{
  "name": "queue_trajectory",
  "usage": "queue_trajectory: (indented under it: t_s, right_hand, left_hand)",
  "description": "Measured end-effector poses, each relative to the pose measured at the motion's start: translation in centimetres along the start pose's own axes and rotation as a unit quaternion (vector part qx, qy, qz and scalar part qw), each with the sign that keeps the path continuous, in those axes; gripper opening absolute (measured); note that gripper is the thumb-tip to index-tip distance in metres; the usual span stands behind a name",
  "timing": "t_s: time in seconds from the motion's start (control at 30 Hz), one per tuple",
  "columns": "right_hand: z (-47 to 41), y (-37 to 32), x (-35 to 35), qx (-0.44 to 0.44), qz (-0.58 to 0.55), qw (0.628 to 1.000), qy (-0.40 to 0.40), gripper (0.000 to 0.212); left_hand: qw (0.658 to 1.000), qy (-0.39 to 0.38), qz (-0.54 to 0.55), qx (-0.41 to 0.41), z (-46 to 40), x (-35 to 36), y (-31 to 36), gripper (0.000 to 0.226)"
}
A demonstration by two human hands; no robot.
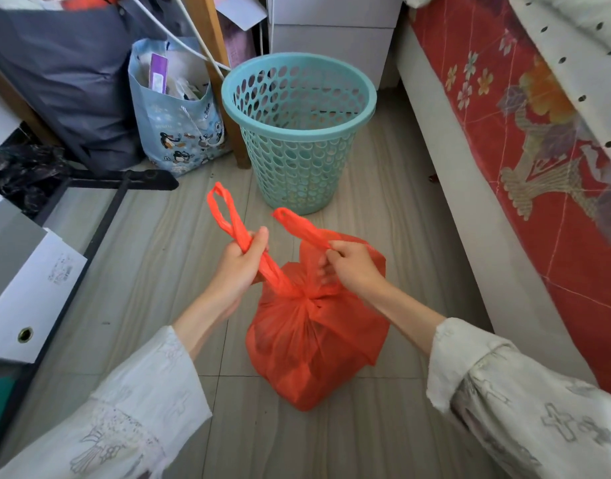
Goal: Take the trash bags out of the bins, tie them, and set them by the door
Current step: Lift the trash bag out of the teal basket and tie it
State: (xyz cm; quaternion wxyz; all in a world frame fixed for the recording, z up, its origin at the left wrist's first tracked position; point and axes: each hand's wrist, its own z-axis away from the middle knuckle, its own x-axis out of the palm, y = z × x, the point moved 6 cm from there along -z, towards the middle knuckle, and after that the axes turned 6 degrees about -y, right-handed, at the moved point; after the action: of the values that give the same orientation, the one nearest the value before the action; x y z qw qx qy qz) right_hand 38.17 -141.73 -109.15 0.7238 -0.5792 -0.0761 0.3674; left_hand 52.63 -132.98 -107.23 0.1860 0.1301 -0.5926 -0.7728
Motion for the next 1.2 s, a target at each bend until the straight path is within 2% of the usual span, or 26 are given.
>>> queue_trajectory:
  t_s: [0.1, 0.17, 0.27, 0.37, 0.4, 0.47, 0.53, 0.6, 0.67, 0.73, 0.8, 0.9, 1.03, 1.1, 1.2]
  right_hand:
    - [-0.5, -0.9, 1.6, -0.056, 0.215, 0.974, -0.048, 0.032]
    - [-0.1, -1.2, 3.3, -0.071, 0.284, 0.950, -0.112, 0.025]
    - [1.5, -1.8, 5.1, -0.053, 0.250, 0.940, -0.225, 0.025]
    - [2.0, -1.7, 5.5, -0.042, 0.159, 0.950, -0.265, 0.016]
    - [2.1, -1.7, 5.3, -0.032, 0.141, 0.954, -0.262, 0.015]
    - [1.8, -1.1, 5.0, -0.019, 0.144, 0.961, -0.235, 0.030]
    - [1.5, -0.8, 4.6, -0.020, 0.143, 0.968, -0.204, 0.035]
    - [1.0, -0.5, 4.0, -0.012, 0.103, 0.979, -0.176, 0.040]
    - [0.7, -0.3, 3.3, 0.022, 0.086, 0.985, -0.148, 0.046]
    - [0.4, -0.2, 2.6, 0.038, 0.090, 0.987, -0.127, 0.052]
    - [0.4, -0.2, 2.1, 0.031, 0.089, 0.989, -0.115, 0.049]
    - [0.0, 0.4, 1.2, 0.023, 0.115, 0.986, -0.119, 0.043]
    - [-0.2, 1.1, -1.1, 0.038, 0.094, 0.990, -0.098, 0.040]
    - [-0.2, 1.7, -1.9, 0.049, 0.107, 0.989, -0.092, 0.041]
    - [-0.6, 2.2, -2.6, 0.056, 0.125, 0.988, -0.072, 0.039]
  left_hand:
    - [0.999, -0.031, -0.009, 0.000, -0.1, 0.4, 1.4, 0.033]
    - [1.000, -0.024, -0.010, 0.000, -0.2, 0.2, 2.3, 0.031]
    - [0.997, -0.021, 0.079, -0.011, -0.5, 0.0, 3.0, 0.021]
    - [0.985, -0.074, 0.152, -0.023, -0.4, 0.5, 3.0, 0.016]
    - [0.985, -0.084, 0.151, -0.024, -0.3, 0.7, 2.8, 0.015]
    - [0.994, -0.071, 0.084, -0.025, -0.1, 0.6, 2.0, 0.019]
    - [0.998, -0.036, -0.052, -0.012, 0.1, 0.2, 1.2, 0.025]
    - [0.981, -0.045, -0.189, 0.005, 0.3, 0.5, 0.4, 0.028]
    - [0.940, -0.113, -0.321, -0.007, 0.6, 1.3, -0.6, 0.037]
    - [0.882, -0.181, -0.432, -0.041, 1.1, 1.8, -1.2, 0.043]
    - [0.841, -0.220, -0.493, -0.041, 1.5, 1.9, -1.2, 0.035]
    - [0.835, -0.249, -0.490, 0.010, 2.2, 2.9, 0.2, 0.022]
    - [0.876, -0.223, -0.412, 0.117, 2.7, 4.0, 3.7, 0.035]
    - [0.893, -0.226, -0.367, 0.126, 3.0, 3.9, 4.4, 0.038]
    - [0.895, -0.250, -0.342, 0.142, 3.8, 4.4, 5.0, 0.037]
